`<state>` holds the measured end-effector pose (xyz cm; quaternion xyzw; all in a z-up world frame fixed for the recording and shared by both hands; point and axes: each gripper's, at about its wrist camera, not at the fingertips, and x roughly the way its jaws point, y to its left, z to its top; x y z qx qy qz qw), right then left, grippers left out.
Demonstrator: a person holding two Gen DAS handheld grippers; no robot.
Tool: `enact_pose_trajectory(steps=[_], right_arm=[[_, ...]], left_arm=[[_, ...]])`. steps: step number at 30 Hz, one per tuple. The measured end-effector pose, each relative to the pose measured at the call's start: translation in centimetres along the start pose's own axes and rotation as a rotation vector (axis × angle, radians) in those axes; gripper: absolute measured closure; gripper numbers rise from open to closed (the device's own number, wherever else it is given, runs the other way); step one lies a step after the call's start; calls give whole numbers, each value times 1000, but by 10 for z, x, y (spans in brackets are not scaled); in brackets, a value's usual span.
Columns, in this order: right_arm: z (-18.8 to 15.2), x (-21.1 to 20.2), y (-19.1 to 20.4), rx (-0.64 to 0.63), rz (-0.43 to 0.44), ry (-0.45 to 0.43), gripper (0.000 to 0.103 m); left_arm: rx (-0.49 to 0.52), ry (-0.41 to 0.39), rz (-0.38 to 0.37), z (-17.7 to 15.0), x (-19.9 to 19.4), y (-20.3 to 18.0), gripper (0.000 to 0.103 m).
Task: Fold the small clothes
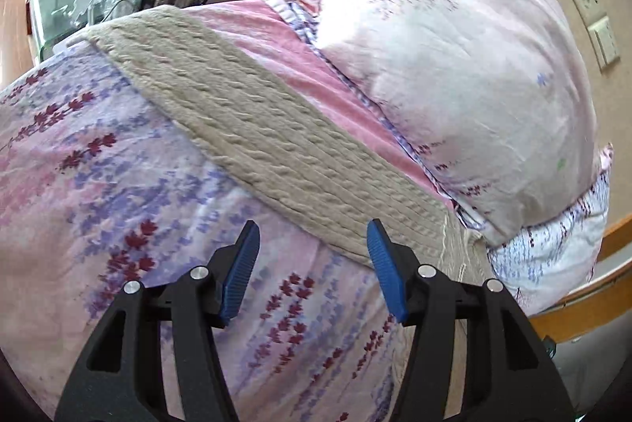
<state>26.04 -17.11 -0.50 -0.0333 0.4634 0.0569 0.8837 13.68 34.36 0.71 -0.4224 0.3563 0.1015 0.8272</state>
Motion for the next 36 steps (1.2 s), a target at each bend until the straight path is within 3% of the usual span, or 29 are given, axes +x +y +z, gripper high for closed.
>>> enact_pose_trajectory(steps=[4, 13, 17, 18, 23, 26, 31, 36], right_arm=[[-1, -1, -11, 41, 44, 21, 48], [-3, -9, -10, 48, 58, 31, 47], [-6, -13, -14, 56, 84, 33, 47], [-7, -14, -15, 58, 92, 33, 47], [-10, -22, -25, 77, 120, 23, 44], [-10, -26, -33, 96, 134, 16, 44], [-12, -29, -49, 134, 141, 6, 44], [-16, -31, -65, 171, 140, 7, 44]], left_arm=[[-123, -9, -13, 9, 7, 21, 53], [-317, -119, -53, 36, 8, 52, 59], [-337, -120, -20, 43, 14, 61, 93], [-341, -115, -23, 42, 15, 61, 94], [-278, -137, -77, 38, 7, 34, 96], [-226, -150, -149, 35, 0, 2, 97], [-82, -125, -310, 12, -1, -74, 97], [79, -33, -449, -35, 23, -155, 97]])
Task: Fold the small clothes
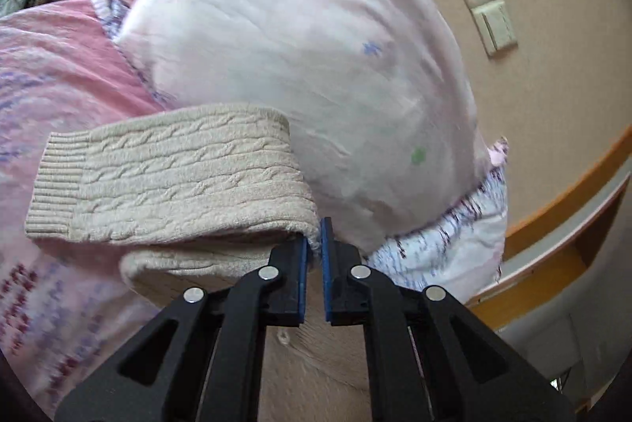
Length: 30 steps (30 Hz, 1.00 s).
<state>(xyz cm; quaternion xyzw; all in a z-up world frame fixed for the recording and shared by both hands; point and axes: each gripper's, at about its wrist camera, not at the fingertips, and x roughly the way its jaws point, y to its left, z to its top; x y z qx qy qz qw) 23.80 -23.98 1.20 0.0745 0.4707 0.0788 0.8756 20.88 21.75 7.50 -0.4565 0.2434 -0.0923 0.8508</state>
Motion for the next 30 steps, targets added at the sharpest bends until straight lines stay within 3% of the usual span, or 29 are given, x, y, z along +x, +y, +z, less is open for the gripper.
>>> enact_pose_trajectory(steps=[2, 5, 7, 9, 13, 15, 19, 21, 23, 27, 30], right_arm=[[-1, 0, -6, 14, -2, 2, 44], [-5, 1, -15, 33, -5, 10, 44], [-7, 1, -21, 43, -8, 16, 44], [-9, 0, -27, 52, -16, 13, 44], [-11, 1, -36, 74, -17, 7, 44], [-10, 2, -39, 81, -11, 6, 44], [-11, 2, -37, 78, 2, 1, 44], [-11, 2, -36, 75, 9, 1, 44], [-11, 1, -37, 77, 17, -3, 44], [-11, -4, -42, 92, 19, -21, 44], [-11, -8, -50, 111, 15, -40, 44]], left_arm=[[41, 65, -25, -25, 29, -19, 97], [87, 186, 6, -69, 74, -29, 93], [64, 272, 42, -93, 97, -23, 87], [13, 317, 69, -104, 104, -9, 73], [-91, 268, 85, -91, 87, 16, 68], [-104, 195, 130, -78, 72, 23, 58], [-165, 87, 193, -49, 47, 42, 60], [-178, 61, 203, -42, 43, 47, 87], [-167, 55, 192, -38, 45, 40, 93], [-23, 93, 120, -48, 65, -5, 95], [104, 173, 46, -72, 92, -49, 95]])
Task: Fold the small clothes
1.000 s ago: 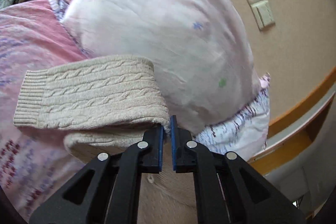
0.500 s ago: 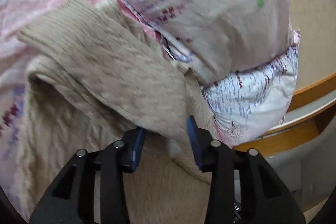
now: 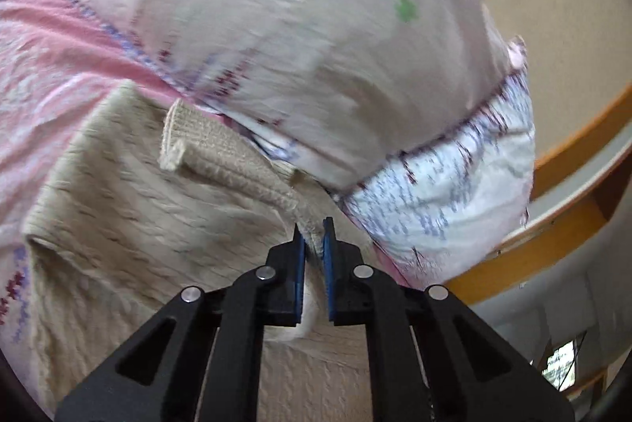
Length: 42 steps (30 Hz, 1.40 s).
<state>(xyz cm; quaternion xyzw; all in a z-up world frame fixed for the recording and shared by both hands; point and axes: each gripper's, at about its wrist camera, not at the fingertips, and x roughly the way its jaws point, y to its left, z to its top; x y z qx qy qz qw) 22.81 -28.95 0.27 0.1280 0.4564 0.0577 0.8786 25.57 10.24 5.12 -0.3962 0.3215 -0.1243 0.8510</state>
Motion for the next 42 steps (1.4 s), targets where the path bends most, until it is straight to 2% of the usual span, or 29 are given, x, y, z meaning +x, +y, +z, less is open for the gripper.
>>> enact_pose_trajectory(steps=[2, 4, 6, 7, 9, 12, 14, 17, 19, 21, 24, 25, 27, 28, 31, 34, 36, 40, 42], right_arm=[[1, -2, -7, 16, -4, -9, 44], [0, -1, -14, 39, -11, -10, 44], [2, 0, -22, 62, -15, -3, 44], [3, 1, -26, 72, -17, 1, 44], [5, 0, -30, 83, -8, 4, 44], [12, -5, -29, 79, 35, -11, 46], [20, -5, -25, 83, 104, -6, 54], [34, 10, -18, 119, 213, 47, 60], [40, 23, -10, 139, 234, 81, 64], [45, 38, -3, 148, 233, 113, 69], [46, 55, 6, 163, 232, 159, 75], [45, 55, 9, 156, 223, 152, 75], [44, 53, 15, 134, 227, 138, 86], [45, 54, 17, 133, 233, 145, 88], [44, 56, 20, 120, 216, 141, 88], [46, 57, 23, 101, 206, 123, 94], [48, 49, 23, 88, 212, 74, 98], [53, 16, 21, 84, 242, -65, 99], [48, 6, 20, 73, 199, -96, 99]], left_arm=[[105, 83, -37, -17, 25, -31, 95], [251, 214, -63, -43, 56, -61, 91], [410, 360, -70, -74, 82, -84, 71], [466, 407, -75, -88, 88, -91, 70], [527, 437, -82, -103, 84, -94, 66], [530, 383, -58, -92, 57, -80, 59], [522, 312, 1, -73, 32, -62, 57], [475, 189, 133, -37, -9, -24, 52], [426, 126, 239, -14, -30, 5, 52], [366, 91, 341, 6, -48, 34, 52], [320, 89, 451, 22, -56, 68, 52], [305, 101, 461, 23, -54, 76, 53], [280, 131, 471, 25, -52, 87, 53], [273, 144, 469, 25, -50, 91, 53], [276, 173, 464, 22, -42, 95, 53], [291, 175, 473, 16, -39, 93, 60], [287, 179, 463, 15, -38, 92, 66], [291, 176, 463, 14, -35, 90, 66], [301, 177, 465, 13, -33, 89, 66]])
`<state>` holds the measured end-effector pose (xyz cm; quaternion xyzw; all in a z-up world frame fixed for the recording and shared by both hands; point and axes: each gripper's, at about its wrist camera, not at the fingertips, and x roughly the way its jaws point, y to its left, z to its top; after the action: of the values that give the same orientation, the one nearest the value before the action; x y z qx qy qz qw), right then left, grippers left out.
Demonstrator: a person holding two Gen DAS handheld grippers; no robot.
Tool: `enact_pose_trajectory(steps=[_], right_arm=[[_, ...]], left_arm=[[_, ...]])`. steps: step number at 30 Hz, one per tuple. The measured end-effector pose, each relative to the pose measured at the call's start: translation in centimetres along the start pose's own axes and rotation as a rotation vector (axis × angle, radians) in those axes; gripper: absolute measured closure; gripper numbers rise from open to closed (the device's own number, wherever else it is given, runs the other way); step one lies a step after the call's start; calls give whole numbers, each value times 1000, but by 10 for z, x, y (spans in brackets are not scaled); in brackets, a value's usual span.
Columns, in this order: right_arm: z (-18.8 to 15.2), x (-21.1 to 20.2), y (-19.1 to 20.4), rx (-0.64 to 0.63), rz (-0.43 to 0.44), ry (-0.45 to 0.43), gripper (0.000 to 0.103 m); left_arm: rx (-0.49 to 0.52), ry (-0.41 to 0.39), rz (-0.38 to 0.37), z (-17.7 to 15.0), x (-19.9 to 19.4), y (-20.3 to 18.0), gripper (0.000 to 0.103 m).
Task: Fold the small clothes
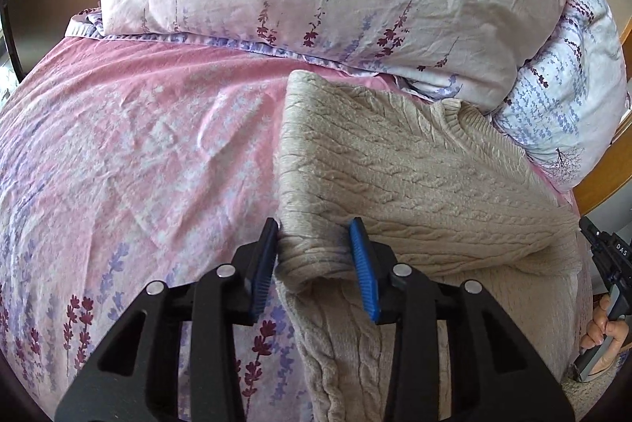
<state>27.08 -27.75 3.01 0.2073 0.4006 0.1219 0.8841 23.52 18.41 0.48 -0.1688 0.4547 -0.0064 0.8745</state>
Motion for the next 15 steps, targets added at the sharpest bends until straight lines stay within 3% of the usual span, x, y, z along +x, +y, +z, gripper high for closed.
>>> enact_pose_trajectory(steps=[2, 5, 10, 13, 15], right_arm=[[-9, 0, -6, 4, -56, 17, 99], [-26, 22, -19, 25, -118, 127, 99], [-25, 15, -16, 17, -113, 140, 98], [-25, -10, -26, 47, -63, 125, 88], [-29, -34, -39, 52, -43, 94, 72]], left_arm=[[12, -2, 4, 0, 1, -2, 66], [24, -6, 12, -1, 2, -4, 66], [13, -1, -3, -5, -1, -3, 66], [-4, -4, -82, -16, -14, 4, 65], [-2, -9, -137, -28, -28, 8, 58]])
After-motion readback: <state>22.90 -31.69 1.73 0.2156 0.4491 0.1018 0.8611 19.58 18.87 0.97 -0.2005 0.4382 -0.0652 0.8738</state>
